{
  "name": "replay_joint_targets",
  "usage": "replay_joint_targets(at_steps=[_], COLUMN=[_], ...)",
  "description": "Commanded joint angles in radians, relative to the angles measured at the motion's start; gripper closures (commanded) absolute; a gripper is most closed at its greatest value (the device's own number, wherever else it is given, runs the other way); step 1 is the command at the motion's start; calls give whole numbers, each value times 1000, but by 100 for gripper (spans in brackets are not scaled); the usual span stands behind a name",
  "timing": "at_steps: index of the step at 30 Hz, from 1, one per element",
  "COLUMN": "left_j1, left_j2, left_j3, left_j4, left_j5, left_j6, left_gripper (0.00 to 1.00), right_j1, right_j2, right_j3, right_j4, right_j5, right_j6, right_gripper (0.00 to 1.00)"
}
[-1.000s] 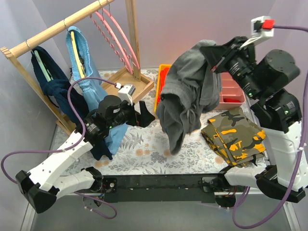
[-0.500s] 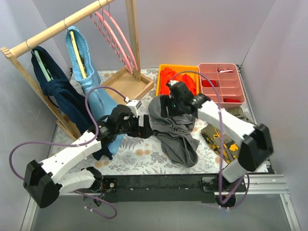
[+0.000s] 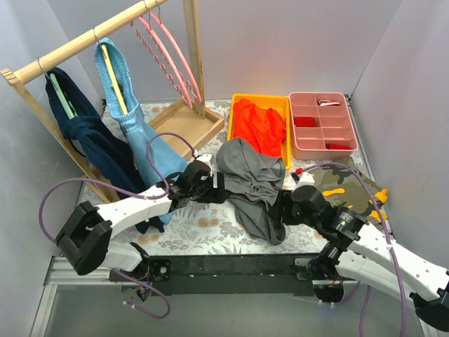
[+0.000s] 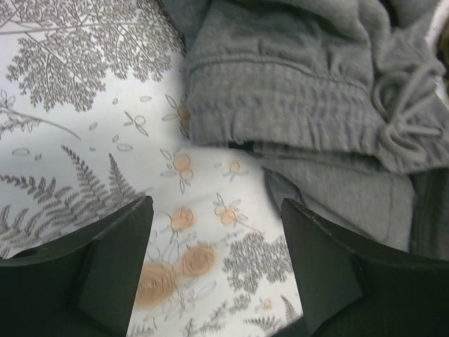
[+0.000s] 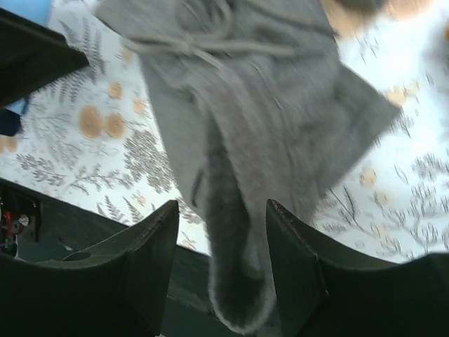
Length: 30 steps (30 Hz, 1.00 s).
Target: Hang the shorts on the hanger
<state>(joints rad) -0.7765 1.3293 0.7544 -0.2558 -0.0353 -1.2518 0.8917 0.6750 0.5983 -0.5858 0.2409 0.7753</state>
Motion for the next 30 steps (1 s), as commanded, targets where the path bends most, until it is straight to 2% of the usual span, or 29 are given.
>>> replay_joint_targets(at_steps=[1,12,18,22,25,26,27,30], left_j1=[-9,-9,-9,-9,-9,-9,-9,-9], left_j2=[70,229,294,304,294,285,277,199], left_j3=[10,79,59,49,60,84,97,131], left_j4=[141,299,450,529,532,515,492,380], left_j5=[-93,-173,-184,-213,-236,-238,-242,-248], left_j6=[12,45,54,58,77,81,89,98], left_gripper=[28,46,64,71,82,95,100,100], right_j1=[6,7,7,6,7,7,7,7], right_j2=[-141,-177,-137,-120,-114,-112,-104,-75], right_j3=[-28,-57,-87,-130,-169,-173,-175,-128], right_j4=[-78,-207,-204,-168,-131,-122,-112,-134], right_j5=[40,48,29,6,-23,-23,-19,33], right_j6=[148,188,202,211,214,213,209,190], right_gripper=[42,42,42,43,44,46,49,77])
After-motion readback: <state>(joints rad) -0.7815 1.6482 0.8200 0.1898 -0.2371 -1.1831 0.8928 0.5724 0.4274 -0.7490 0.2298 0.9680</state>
